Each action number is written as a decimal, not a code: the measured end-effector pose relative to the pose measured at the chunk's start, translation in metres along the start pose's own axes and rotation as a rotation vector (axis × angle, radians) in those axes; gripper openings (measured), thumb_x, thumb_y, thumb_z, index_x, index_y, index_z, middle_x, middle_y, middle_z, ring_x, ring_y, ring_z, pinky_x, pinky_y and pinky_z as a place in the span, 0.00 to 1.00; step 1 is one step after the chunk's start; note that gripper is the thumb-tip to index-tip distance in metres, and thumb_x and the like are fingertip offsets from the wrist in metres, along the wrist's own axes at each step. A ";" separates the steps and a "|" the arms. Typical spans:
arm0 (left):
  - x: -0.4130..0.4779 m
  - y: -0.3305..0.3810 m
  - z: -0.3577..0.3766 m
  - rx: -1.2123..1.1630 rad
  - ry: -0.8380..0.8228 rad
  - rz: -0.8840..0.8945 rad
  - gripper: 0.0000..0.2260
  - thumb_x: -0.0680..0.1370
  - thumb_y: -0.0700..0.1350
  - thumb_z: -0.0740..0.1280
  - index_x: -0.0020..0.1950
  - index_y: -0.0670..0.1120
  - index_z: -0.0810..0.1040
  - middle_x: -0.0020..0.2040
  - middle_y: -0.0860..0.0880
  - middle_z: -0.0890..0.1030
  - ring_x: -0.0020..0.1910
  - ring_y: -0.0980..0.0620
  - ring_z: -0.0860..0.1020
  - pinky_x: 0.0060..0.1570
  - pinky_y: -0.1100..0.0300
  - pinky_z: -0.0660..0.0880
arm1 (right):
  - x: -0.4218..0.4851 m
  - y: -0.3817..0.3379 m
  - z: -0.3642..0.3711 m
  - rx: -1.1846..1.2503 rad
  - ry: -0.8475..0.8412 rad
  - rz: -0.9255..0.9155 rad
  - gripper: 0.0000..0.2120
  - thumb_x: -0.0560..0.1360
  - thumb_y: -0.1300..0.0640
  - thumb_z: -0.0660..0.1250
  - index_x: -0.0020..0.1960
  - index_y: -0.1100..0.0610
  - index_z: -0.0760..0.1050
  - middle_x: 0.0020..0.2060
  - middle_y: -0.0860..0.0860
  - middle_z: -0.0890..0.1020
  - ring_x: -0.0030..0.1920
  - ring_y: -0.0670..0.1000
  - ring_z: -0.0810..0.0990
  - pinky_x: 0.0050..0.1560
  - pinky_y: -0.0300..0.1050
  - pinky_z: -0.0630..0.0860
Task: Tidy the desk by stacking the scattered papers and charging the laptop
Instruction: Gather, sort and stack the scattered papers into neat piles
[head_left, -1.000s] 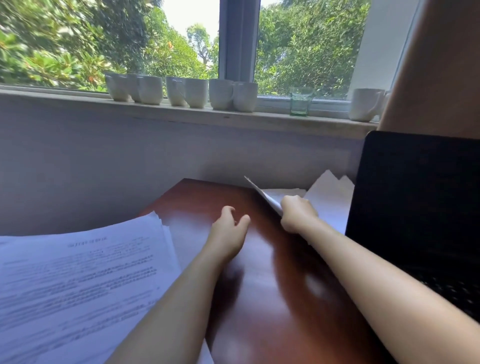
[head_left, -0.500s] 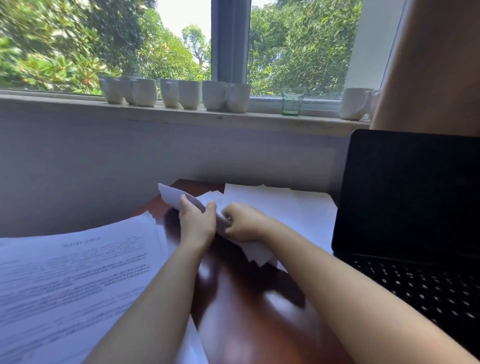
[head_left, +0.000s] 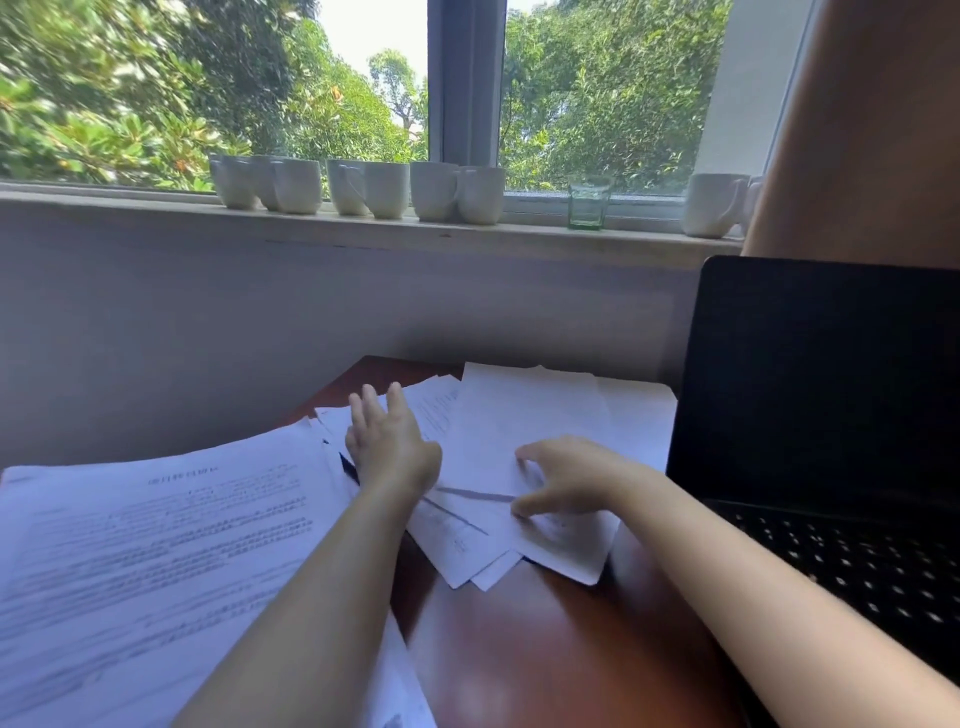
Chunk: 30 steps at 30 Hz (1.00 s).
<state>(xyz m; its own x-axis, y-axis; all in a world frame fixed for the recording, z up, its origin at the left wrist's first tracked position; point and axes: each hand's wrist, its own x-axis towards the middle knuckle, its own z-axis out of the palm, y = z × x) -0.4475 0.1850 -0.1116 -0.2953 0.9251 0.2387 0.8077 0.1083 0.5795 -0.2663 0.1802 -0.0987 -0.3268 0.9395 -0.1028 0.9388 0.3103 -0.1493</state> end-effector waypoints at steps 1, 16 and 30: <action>0.001 0.000 0.002 -0.008 -0.021 0.023 0.30 0.77 0.40 0.62 0.77 0.43 0.55 0.78 0.42 0.52 0.77 0.45 0.48 0.72 0.51 0.52 | 0.000 -0.001 0.001 -0.046 0.039 -0.004 0.15 0.69 0.47 0.68 0.48 0.57 0.72 0.40 0.50 0.75 0.46 0.56 0.74 0.36 0.46 0.68; 0.015 0.002 -0.031 -1.070 -0.325 -0.282 0.28 0.81 0.61 0.51 0.61 0.37 0.70 0.50 0.36 0.79 0.43 0.43 0.81 0.42 0.54 0.77 | -0.008 0.023 0.004 0.060 0.864 -0.129 0.20 0.81 0.50 0.50 0.61 0.56 0.76 0.34 0.59 0.80 0.36 0.65 0.77 0.34 0.50 0.68; 0.017 -0.026 -0.053 -0.484 -0.318 -0.209 0.11 0.74 0.31 0.57 0.53 0.34 0.75 0.42 0.41 0.76 0.39 0.43 0.74 0.36 0.60 0.68 | -0.015 -0.026 0.021 -0.019 0.443 -0.519 0.19 0.77 0.54 0.61 0.68 0.48 0.72 0.57 0.51 0.81 0.56 0.56 0.79 0.49 0.51 0.76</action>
<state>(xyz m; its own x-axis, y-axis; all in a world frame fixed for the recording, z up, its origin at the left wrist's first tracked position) -0.5002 0.1783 -0.0811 -0.1955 0.9734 -0.1195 0.4037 0.1910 0.8947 -0.2884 0.1545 -0.1142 -0.6640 0.6379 0.3902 0.6756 0.7354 -0.0525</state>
